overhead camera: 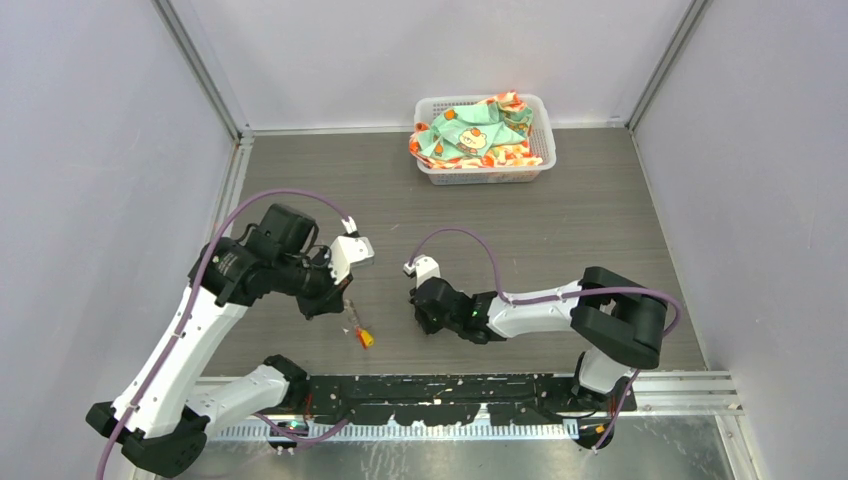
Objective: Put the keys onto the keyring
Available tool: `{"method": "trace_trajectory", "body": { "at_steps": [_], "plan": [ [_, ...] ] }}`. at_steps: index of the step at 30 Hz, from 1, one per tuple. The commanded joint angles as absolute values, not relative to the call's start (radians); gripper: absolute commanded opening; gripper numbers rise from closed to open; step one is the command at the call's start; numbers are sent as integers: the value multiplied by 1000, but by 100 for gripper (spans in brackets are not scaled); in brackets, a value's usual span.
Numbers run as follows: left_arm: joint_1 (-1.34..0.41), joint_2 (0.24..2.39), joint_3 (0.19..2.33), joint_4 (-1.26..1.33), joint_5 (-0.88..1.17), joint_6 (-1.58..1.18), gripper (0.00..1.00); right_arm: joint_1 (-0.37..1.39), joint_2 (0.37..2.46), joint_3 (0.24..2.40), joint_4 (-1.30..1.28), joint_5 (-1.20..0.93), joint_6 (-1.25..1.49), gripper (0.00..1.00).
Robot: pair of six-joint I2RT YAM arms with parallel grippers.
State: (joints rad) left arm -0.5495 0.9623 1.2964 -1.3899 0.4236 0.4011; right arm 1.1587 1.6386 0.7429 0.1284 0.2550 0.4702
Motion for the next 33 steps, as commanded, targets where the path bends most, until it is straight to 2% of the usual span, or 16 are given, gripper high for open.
{"method": "trace_trajectory", "body": {
  "at_steps": [1, 6, 9, 11, 33],
  "plan": [
    [-546, 950, 1340, -1391, 447, 409, 0, 1157, 1614, 768, 144, 285, 448, 11],
    [-546, 947, 1339, -1391, 446, 410, 0, 1157, 1561, 780, 92, 286, 431, 23],
    [-545, 944, 1339, -1391, 444, 410, 0, 1158, 1537, 773, 82, 258, 428, 37],
    [-546, 941, 1338, -1390, 443, 410, 0, 1157, 1522, 770, 76, 239, 431, 40],
    [-545, 927, 1338, -1394, 434, 413, 0, 1111, 1528, 700, 79, 162, 573, 50]
  ]
}}
